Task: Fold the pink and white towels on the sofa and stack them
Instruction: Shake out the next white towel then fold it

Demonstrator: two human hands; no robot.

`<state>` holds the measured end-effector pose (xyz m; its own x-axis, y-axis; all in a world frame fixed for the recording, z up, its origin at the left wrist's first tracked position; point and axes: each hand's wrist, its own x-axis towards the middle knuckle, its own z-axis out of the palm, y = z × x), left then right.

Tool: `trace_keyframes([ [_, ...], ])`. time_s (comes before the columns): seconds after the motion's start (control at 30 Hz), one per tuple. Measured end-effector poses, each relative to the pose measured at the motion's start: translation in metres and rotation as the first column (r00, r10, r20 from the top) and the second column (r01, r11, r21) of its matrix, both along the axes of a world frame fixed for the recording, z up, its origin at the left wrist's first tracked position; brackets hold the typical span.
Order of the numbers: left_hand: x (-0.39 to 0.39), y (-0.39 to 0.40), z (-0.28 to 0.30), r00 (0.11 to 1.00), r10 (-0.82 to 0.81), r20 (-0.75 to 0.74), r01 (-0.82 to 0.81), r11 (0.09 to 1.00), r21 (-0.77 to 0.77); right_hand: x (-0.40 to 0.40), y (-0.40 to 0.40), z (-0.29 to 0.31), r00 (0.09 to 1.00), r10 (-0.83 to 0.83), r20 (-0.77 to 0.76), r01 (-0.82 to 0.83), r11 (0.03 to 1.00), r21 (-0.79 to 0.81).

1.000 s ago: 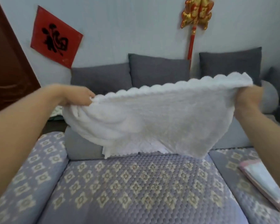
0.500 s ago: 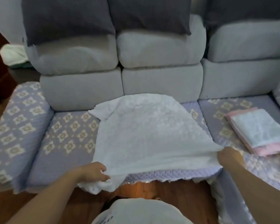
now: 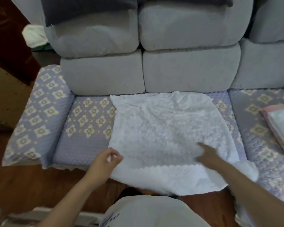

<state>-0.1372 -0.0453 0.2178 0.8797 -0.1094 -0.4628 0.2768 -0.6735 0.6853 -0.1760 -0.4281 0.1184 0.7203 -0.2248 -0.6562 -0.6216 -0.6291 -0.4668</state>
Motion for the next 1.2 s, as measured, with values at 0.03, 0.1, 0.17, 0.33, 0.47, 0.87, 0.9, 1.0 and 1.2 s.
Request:
trace_keyframes([
  [0.03, -0.003, -0.017, 0.007, 0.997, -0.074, 0.015, 0.075, 0.996, -0.042, 0.011, 0.042, 0.031, 0.996, 0.08, 0.04, -0.088, 0.959, 0.269],
  [0.1, -0.004, -0.044, 0.016, 0.973, -0.203, 0.107, 0.212, 0.974, -0.082, 0.03, 0.123, 0.085, 0.921, 0.368, 0.126, -0.377, 0.765, 0.523],
  [0.17, 0.002, -0.059, 0.03, 0.94, -0.197, 0.279, 0.231, 0.969, -0.092, 0.043, 0.166, 0.111, 0.897, 0.365, 0.251, -0.442, 0.696, 0.566],
  [0.33, 0.038, -0.043, 0.018, 0.983, -0.138, 0.123, 0.178, 0.89, -0.42, 0.054, 0.143, 0.142, 0.916, 0.111, 0.386, -0.301, 0.825, 0.478],
  [0.47, 0.074, -0.038, -0.025, 0.831, -0.534, 0.155, 0.554, 0.82, -0.142, 0.049, 0.127, 0.16, 0.926, -0.163, 0.34, -0.058, 0.83, 0.554],
  [0.87, 0.158, -0.031, 0.013, 0.705, -0.679, 0.205, 0.682, 0.571, -0.458, 0.026, 0.151, 0.185, 0.624, -0.711, 0.323, 0.506, 0.683, 0.527],
  [0.9, 0.157, -0.032, 0.016, 0.696, -0.678, 0.235, 0.697, 0.561, -0.446, 0.024, 0.154, 0.189, 0.618, -0.709, 0.341, 0.516, 0.692, 0.504],
  [1.0, 0.157, -0.027, 0.015, 0.508, -0.741, 0.439, 0.86, 0.466, -0.209, 0.022, 0.161, 0.198, 0.533, -0.73, 0.427, 0.56, 0.683, 0.469],
  [1.2, 0.147, -0.013, 0.008, 0.168, -0.751, 0.639, 0.923, 0.347, 0.165, 0.037, 0.184, 0.198, 0.331, -0.686, 0.648, 0.655, 0.661, 0.366],
])
